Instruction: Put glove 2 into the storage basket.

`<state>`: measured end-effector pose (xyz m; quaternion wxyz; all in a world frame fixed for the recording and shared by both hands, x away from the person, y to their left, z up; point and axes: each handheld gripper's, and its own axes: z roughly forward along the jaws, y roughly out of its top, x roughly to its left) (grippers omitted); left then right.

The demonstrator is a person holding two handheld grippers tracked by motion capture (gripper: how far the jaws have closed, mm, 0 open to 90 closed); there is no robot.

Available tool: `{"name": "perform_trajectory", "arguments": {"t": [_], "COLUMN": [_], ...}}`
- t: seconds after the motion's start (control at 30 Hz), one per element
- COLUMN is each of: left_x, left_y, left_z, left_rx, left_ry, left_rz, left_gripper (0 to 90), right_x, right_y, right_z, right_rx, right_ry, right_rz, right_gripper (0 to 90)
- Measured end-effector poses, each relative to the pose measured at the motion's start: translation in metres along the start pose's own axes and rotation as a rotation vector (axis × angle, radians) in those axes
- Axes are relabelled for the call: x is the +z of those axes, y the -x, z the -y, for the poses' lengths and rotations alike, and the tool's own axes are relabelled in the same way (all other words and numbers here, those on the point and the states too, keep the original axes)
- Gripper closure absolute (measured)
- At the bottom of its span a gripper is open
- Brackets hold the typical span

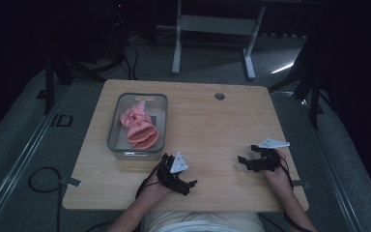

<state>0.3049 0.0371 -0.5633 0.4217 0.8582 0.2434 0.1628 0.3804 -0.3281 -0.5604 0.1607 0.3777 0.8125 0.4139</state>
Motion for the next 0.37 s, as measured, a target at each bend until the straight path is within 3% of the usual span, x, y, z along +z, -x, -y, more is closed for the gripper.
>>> {"name": "perform_trajectory", "arguments": {"t": [0.13, 0.37], "left_x": [0.0011, 0.0006], "left_y": [0.0007, 0.0004], "left_z": [0.0006, 0.0007], "left_rx": [0.018, 0.010], "left_ry": [-0.001, 0.005], "left_rz": [-0.008, 0.003], "left_gripper": [0.4, 0.4], "right_x": [0.0002, 0.0003], "right_y": [0.0007, 0.0007], "right_z": [-0.0001, -0.0001], "right_rx": [0.001, 0.000], "right_ry": [-0.002, -0.004], "right_rz": [0.002, 0.007], "right_gripper": [13.5, 13.5]}}
